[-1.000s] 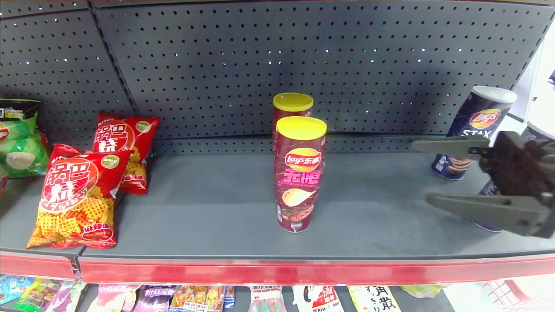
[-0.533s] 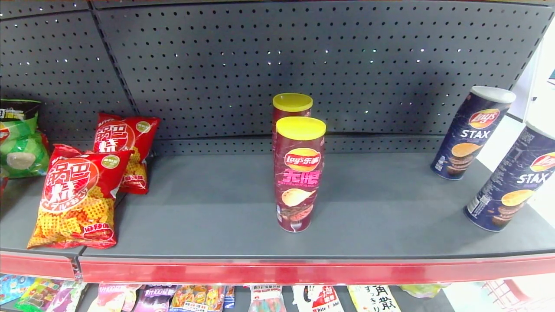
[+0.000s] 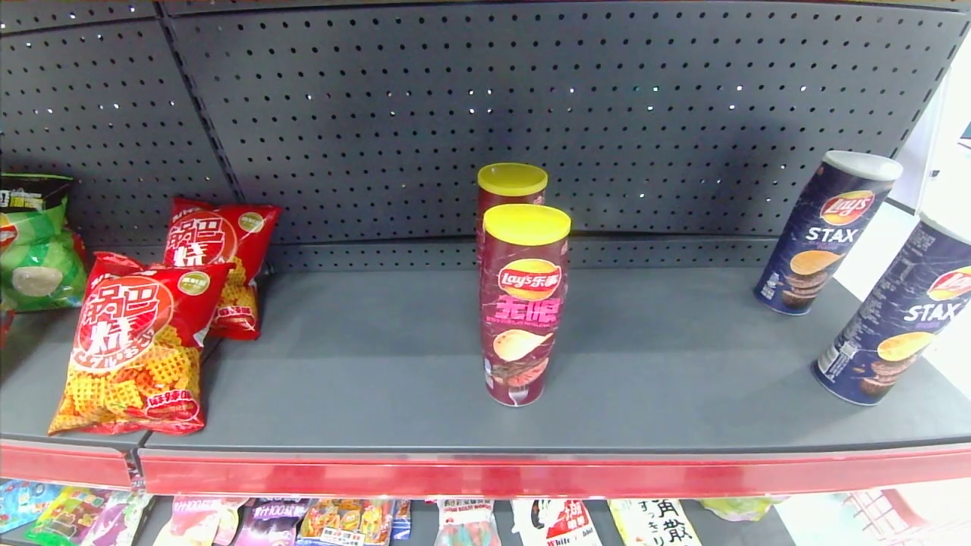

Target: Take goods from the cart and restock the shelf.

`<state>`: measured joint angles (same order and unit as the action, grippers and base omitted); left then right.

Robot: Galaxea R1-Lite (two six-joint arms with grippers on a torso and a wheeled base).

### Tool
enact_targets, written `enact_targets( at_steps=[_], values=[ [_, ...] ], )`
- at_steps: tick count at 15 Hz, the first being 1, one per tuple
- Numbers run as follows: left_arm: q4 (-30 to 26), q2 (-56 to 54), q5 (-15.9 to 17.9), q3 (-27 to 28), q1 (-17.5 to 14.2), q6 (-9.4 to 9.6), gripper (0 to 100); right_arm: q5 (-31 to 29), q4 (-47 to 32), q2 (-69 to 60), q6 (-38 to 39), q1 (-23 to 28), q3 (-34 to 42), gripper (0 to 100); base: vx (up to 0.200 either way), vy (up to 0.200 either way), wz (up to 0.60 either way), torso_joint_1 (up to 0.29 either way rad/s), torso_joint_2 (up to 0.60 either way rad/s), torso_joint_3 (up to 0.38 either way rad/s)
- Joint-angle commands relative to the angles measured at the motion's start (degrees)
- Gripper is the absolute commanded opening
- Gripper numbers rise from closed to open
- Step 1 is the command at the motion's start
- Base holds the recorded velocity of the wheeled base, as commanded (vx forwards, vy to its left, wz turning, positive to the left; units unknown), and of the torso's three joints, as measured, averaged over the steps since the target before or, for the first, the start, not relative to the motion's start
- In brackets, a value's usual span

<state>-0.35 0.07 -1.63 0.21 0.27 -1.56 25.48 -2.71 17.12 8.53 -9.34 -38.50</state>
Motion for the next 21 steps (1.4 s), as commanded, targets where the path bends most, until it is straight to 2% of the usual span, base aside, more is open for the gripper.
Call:
enact_targets(
  at_steps=[1, 3, 6, 9, 11, 13, 16, 18, 21],
  values=[
    [0.0, 0.0, 0.0, 0.0, 0.0, -0.02, 100, -0.8, -0.9, -2.9, -0.1, -0.4, 0.0, 100, 0.0, 0.0, 0.0, 0.0, 0.0, 0.0],
    [0.0, 0.0, 0.0, 0.0, 0.0, -0.02, 100, -1.7, -2.0, -4.2, -0.2, -0.7, 0.8, 100, 0.0, 0.0, 0.0, 0.0, 0.0, 0.0],
    [0.0, 0.0, 0.0, 0.0, 0.0, -0.02, 100, -6.8, -3.7, -6.2, 0.0, 0.3, 4.7, 100, 0.0, 0.0, 0.0, 0.0, 0.0, 0.0],
    [0.0, 0.0, 0.0, 0.0, 0.0, -0.02, 100, -7.1, -10.1, -8.9, -0.1, 2.6, 8.2, 100, 0.0, 0.0, 0.0, 0.0, 0.0, 0.0],
    [0.0, 0.0, 0.0, 0.0, 0.0, -0.02, 100, -7.2, -16.5, -9.8, -0.1, 2.6, 9.1, 100, 0.0, 0.0, 0.0, 0.0, 0.0, 0.0],
    [0.0, 0.0, 0.0, 0.0, 0.0, -0.02, 100, -7.4, -18.9, -11.1, -0.2, 2.6, 10.6, 100, 0.0, 0.0, 0.0, 0.0, 0.0, 0.0],
    [0.0, 0.0, 0.0, 0.0, 0.0, -0.02, 100, -13.0, -18.5, -11.2, 0.9, 1.8, 14.5, 100, 0.0, 0.0, 0.0, 0.0, 0.0, 0.0],
    [0.0, 0.0, 0.0, 0.0, 0.0, -0.02, 100, -15.1, -14.2, -10.9, 0.8, 2.3, 19.3, 100, 0.0, 0.0, 0.0, 0.0, 0.0, 0.0],
    [0.0, 0.0, 0.0, 0.0, 0.0, -0.02, 100, -15.4, 4.3, -8.9, -1.3, 7.9, 34.2, 100, 0.0, 0.0, 0.0, 0.0, 0.0, 0.0]
  ],
)
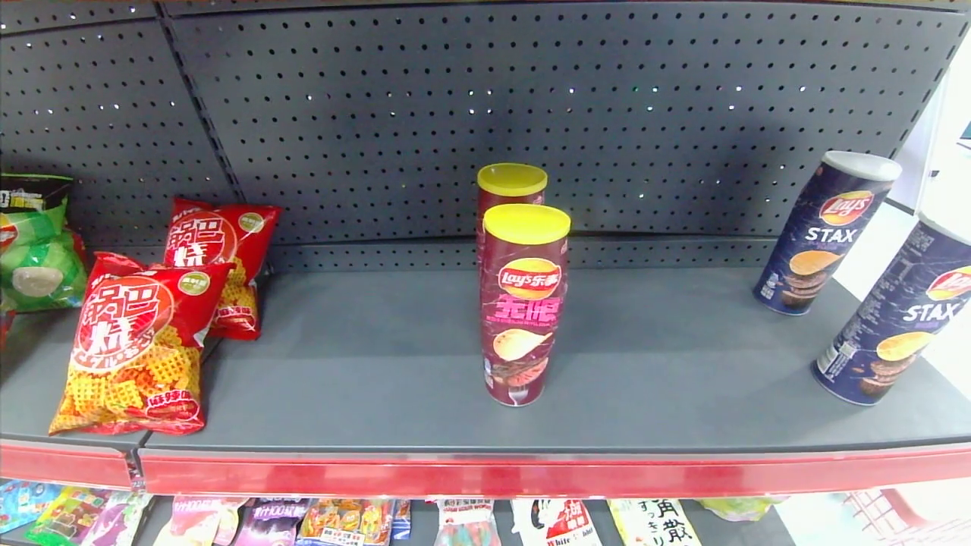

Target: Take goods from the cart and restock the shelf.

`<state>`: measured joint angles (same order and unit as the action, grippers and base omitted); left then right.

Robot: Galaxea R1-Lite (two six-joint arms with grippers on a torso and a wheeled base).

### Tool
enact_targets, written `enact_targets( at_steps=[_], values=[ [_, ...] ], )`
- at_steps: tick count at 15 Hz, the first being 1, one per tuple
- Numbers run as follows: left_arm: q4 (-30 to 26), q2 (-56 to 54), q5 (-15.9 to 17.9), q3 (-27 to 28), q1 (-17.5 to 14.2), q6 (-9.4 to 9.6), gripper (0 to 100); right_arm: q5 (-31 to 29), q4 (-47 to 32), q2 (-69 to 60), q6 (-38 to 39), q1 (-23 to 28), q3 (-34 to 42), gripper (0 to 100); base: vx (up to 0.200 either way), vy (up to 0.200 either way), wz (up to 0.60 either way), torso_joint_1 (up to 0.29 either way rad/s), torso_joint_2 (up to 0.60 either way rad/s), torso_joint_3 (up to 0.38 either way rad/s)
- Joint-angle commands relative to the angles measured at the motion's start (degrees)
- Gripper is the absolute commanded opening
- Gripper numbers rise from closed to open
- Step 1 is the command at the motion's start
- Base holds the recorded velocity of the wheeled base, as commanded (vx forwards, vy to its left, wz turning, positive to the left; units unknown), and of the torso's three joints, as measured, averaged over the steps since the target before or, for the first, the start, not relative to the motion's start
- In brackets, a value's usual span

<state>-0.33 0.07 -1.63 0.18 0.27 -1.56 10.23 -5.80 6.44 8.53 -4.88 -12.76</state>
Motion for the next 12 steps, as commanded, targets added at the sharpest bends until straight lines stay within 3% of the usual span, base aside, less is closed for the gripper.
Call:
enact_targets(
  at_steps=[1, 2, 4, 6, 11, 12],
  values=[
    [0.0, 0.0, 0.0, 0.0, 0.0, -0.02, 100, -0.1, 13.3, 1.3, -3.3, 4.3, 12.8, 100, 0.0, 0.0, 0.0, 0.0, 0.0, 0.0],
    [0.0, 0.0, 0.0, 0.0, 0.0, -0.02, 100, -0.1, 9.6, 0.4, -4.3, 4.6, 12.6, 100, 0.0, 0.0, 0.0, 0.0, 0.0, 0.0],
    [0.0, 0.0, 0.0, 0.0, 0.0, -0.02, 100, -0.1, 10.0, 1.0, -6.8, 5.3, 12.8, 100, 0.0, 0.0, 0.0, 0.0, 0.0, 0.0],
    [0.0, 0.0, 0.0, 0.0, 0.0, -0.02, 100, 0.3, 9.1, -0.5, -8.0, 11.2, 12.8, 100, 0.0, 0.0, 0.0, 0.0, 0.0, 0.0],
    [0.0, 0.0, 0.0, 0.0, 0.0, -0.02, 100, -2.6, 9.0, -0.6, -7.0, 10.1, 12.8, 100, 0.0, 0.0, 0.0, 0.0, 0.0, 0.0],
    [0.0, 0.0, 0.0, 0.0, 0.0, -0.02, 100, -2.7, 8.9, -2.2, -8.0, 6.9, 12.8, 100, 0.0, 0.0, 0.0, 0.0, 0.0, 0.0]
  ],
)
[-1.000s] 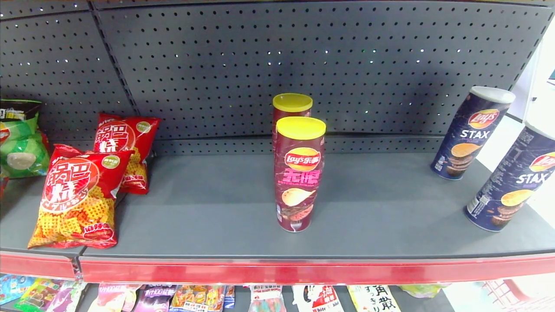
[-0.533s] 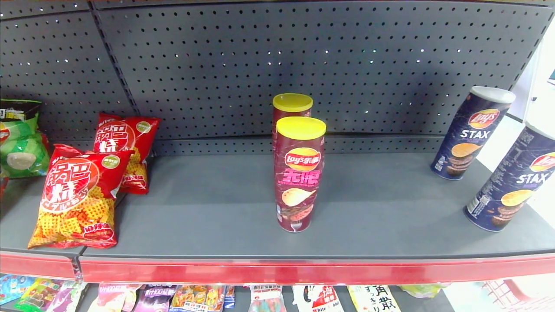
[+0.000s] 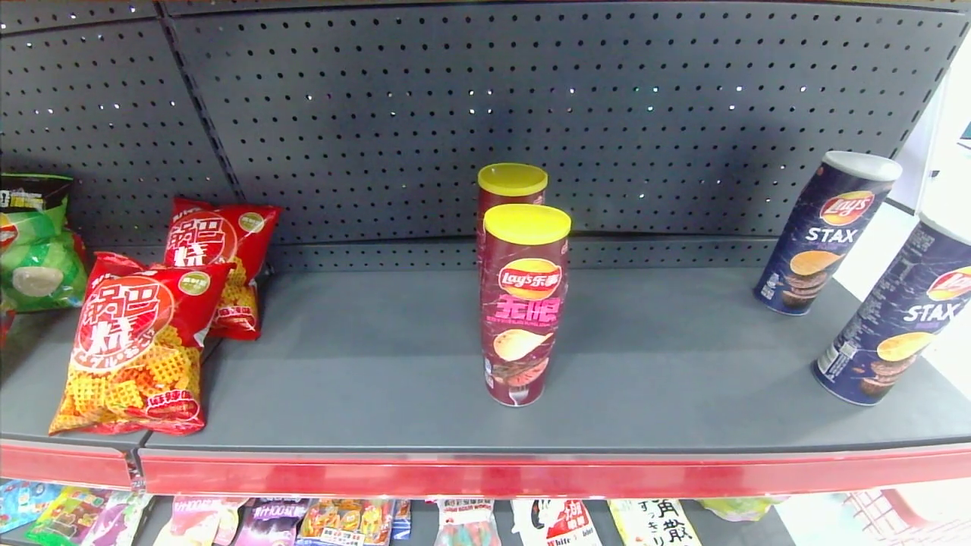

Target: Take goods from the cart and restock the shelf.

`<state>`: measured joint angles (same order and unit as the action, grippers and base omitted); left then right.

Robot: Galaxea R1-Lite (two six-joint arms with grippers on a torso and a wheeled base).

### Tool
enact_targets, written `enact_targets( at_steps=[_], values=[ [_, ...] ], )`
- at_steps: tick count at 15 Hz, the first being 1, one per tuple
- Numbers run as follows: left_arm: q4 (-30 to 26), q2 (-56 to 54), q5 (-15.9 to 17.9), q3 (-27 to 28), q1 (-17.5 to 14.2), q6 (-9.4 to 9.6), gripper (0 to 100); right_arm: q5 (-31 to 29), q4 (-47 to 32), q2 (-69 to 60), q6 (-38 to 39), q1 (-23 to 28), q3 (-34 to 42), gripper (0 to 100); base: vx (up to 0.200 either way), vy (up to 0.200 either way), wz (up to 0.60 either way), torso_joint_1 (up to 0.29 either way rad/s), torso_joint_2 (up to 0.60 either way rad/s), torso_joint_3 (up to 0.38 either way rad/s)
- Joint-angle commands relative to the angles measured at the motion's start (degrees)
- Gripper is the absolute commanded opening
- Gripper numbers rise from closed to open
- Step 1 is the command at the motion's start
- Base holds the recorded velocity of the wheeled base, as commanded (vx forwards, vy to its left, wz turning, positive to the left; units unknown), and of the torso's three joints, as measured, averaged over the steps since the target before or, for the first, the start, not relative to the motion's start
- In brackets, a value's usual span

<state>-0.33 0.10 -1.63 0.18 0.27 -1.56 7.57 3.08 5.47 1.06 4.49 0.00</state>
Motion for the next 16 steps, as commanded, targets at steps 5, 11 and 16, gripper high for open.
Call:
enact_targets(
  at_steps=[5, 11, 16],
  values=[
    [0.0, 0.0, 0.0, 0.0, 0.0, -0.02, 100, -7.0, -3.1, -4.9, 0.5, -4.0, 0.0, 100, 0.0, 0.0, 0.0, 0.0, 0.0, 0.0],
    [0.0, 0.0, 0.0, 0.0, 0.0, -0.02, 100, -7.2, -3.0, -5.3, 0.0, -4.4, 0.0, 100, 0.0, 0.0, 0.0, 0.0, 0.0, 0.0],
    [0.0, 0.0, 0.0, 0.0, 0.0, -0.02, 100, -7.2, -3.1, -5.3, -0.3, -4.4, 0.0, 100, 0.0, 0.0, 0.0, 0.0, 0.0, 0.0]
  ],
)
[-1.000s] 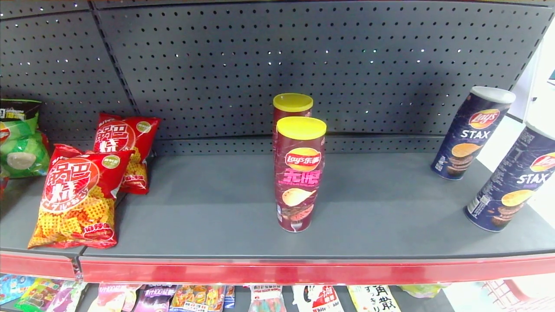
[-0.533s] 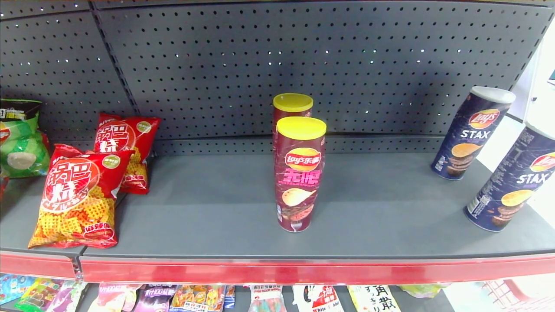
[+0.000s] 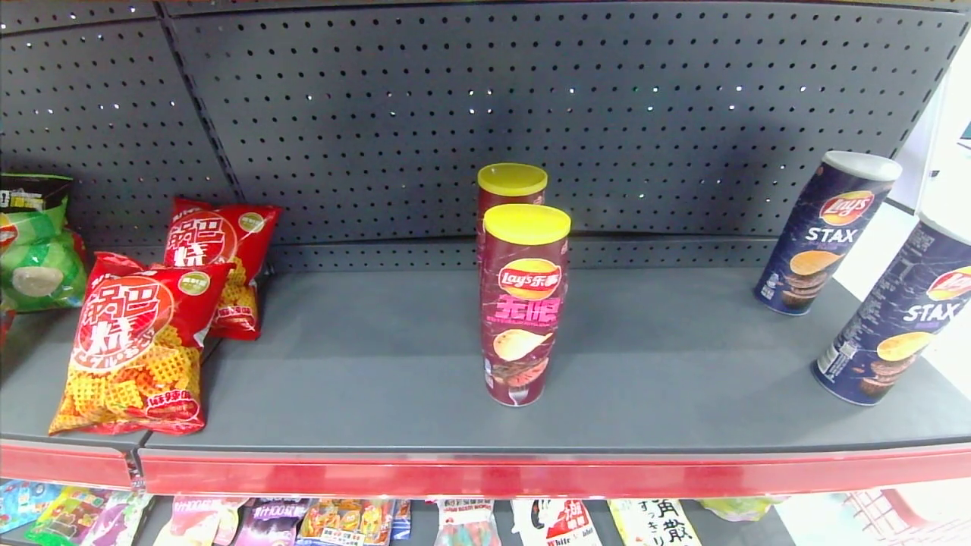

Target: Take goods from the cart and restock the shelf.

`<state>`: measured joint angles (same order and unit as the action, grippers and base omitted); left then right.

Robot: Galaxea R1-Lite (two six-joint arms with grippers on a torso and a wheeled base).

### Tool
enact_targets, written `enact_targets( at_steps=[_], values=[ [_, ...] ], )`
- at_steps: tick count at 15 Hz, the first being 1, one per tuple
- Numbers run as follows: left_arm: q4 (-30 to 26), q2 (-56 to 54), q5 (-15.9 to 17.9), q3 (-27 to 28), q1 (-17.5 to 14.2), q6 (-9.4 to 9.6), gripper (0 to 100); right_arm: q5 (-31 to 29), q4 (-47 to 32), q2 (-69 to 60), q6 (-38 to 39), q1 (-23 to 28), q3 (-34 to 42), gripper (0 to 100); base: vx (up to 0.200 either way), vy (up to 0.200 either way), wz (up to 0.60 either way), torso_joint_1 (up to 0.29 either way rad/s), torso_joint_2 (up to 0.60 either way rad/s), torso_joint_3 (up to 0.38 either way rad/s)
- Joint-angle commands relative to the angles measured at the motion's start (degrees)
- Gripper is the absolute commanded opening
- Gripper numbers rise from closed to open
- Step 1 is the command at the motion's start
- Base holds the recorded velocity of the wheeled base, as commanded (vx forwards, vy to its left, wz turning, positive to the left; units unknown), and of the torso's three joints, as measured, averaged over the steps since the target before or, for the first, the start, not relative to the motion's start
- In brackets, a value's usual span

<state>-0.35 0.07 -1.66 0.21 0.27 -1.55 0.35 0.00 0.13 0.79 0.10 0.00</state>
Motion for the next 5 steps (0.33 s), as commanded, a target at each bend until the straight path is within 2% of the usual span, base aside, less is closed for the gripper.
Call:
enact_targets(
  at_steps=[1, 5],
  values=[
    [0.0, 0.0, 0.0, 0.0, 0.0, -0.03, 100, 0.0, 0.1, 0.0, -0.1, 0.0, 0.0, 100, 0.0, 0.0, 0.0, 0.0, 0.0, 0.0],
    [0.0, 0.0, 0.0, 0.0, 0.0, -0.03, 100, 0.0, 0.0, 0.0, 0.0, 0.0, 0.0, 100, 0.0, 0.0, 0.0, 0.0, 0.0, 0.0]
  ],
)
